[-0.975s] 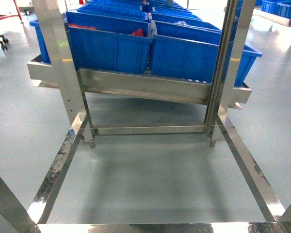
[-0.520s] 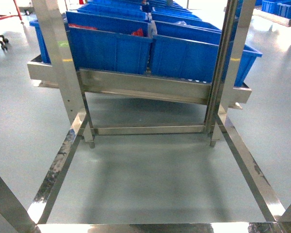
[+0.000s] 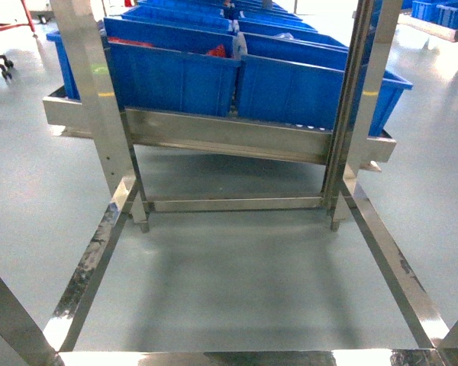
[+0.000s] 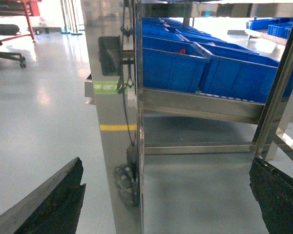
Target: Pick capacitor and pack into box
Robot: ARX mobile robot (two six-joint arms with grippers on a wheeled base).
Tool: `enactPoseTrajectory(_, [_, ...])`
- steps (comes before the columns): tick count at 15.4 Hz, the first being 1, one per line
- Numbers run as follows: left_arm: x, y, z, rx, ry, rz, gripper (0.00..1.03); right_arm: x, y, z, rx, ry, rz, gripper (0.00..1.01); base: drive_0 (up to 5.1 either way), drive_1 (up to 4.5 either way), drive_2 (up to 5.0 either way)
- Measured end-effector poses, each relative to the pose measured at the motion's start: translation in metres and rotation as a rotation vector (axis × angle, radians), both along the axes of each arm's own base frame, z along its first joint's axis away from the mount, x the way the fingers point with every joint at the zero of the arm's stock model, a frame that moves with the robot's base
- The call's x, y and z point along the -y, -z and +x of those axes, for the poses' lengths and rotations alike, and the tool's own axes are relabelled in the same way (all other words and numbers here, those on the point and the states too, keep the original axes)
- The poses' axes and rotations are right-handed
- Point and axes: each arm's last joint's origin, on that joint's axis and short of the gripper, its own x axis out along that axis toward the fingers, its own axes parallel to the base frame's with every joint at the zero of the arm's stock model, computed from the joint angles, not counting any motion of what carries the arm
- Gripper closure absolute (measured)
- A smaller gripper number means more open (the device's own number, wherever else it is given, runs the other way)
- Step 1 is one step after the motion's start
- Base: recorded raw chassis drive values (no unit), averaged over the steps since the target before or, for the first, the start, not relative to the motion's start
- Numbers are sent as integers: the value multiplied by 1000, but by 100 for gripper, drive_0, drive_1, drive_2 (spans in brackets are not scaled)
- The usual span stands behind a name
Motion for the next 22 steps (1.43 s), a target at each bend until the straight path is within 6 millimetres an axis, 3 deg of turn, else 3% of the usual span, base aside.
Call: enactPoseTrajectory(22, [0, 0, 0, 2, 1, 0, 5, 0, 0, 0, 0, 0, 1, 3, 0, 0, 0])
